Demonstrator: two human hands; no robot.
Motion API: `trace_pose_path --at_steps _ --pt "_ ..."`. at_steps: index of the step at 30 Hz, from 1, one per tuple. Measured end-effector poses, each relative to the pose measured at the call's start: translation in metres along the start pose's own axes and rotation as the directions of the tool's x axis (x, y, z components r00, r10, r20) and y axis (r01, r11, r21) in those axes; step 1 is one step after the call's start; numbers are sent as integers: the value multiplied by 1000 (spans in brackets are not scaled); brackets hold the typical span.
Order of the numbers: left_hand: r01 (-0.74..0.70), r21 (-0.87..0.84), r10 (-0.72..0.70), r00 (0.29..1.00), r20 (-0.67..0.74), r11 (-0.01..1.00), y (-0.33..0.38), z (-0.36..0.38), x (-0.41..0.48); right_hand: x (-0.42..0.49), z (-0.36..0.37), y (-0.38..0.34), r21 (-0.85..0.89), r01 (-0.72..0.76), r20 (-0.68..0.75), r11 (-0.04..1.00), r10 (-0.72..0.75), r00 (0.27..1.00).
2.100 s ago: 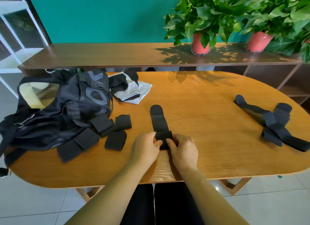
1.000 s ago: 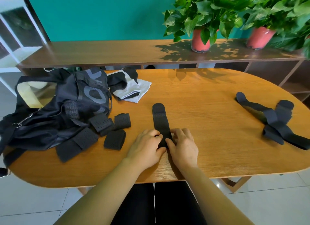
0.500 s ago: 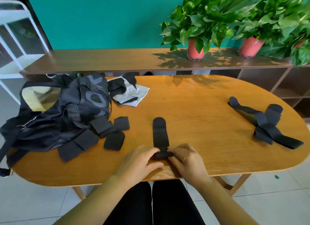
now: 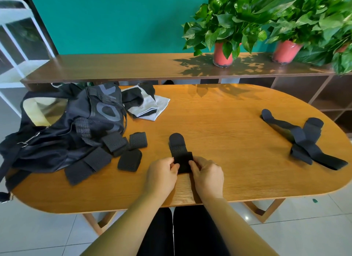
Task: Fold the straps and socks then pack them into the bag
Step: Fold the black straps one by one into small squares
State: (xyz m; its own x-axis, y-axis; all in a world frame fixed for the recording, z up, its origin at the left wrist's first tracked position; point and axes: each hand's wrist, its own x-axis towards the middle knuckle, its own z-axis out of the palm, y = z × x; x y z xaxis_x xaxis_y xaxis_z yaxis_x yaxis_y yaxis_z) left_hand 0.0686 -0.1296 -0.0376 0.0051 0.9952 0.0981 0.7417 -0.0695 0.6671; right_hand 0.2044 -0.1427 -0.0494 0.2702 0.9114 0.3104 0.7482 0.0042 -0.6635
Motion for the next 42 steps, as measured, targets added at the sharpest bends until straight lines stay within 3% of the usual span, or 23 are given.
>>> trace_pose_path --at_steps 4,13,15,19,21,27,31,33,35,38,42 --pt "42 63 -44 998 35 997 6 -3 2 0 2 -4 7 49 -43 999 -49 998" --pt "20 252 -30 999 34 968 14 0 4 4 9 -4 -125 19 26 992 -16 1000" --pt "-44 239 39 999 23 970 10 4 3 5 9 -5 -120 21 24 993 -18 1000" --pt "-340 326 350 936 32 882 1 3 -3 1 10 -3 -126 90 -3 988 -91 996" --pt "-355 358 342 934 102 863 1 1 -4 1 12 -2 -155 138 -22 978 -143 989" --pt "-382 304 305 913 270 873 -4 -11 -1 3 9 1 -207 188 53 960 -181 982" --pt "-364 187 310 914 262 913 -10 -16 3 10 -4 5 49 27 270 998 -39 962" --pt "-336 101 305 921 244 936 -13 -20 2 9 -16 6 195 9 341 981 -76 937" --pt "-282 -13 277 928 249 959 -13 -26 -2 5 -27 7 210 116 376 971 -189 907" --pt "-210 -128 239 927 290 969 -12 -34 -9 -3 -31 9 162 254 365 954 -297 882" --pt "-128 -191 179 942 284 973 -15 -33 -14 -9 -27 7 188 148 284 971 -198 938"
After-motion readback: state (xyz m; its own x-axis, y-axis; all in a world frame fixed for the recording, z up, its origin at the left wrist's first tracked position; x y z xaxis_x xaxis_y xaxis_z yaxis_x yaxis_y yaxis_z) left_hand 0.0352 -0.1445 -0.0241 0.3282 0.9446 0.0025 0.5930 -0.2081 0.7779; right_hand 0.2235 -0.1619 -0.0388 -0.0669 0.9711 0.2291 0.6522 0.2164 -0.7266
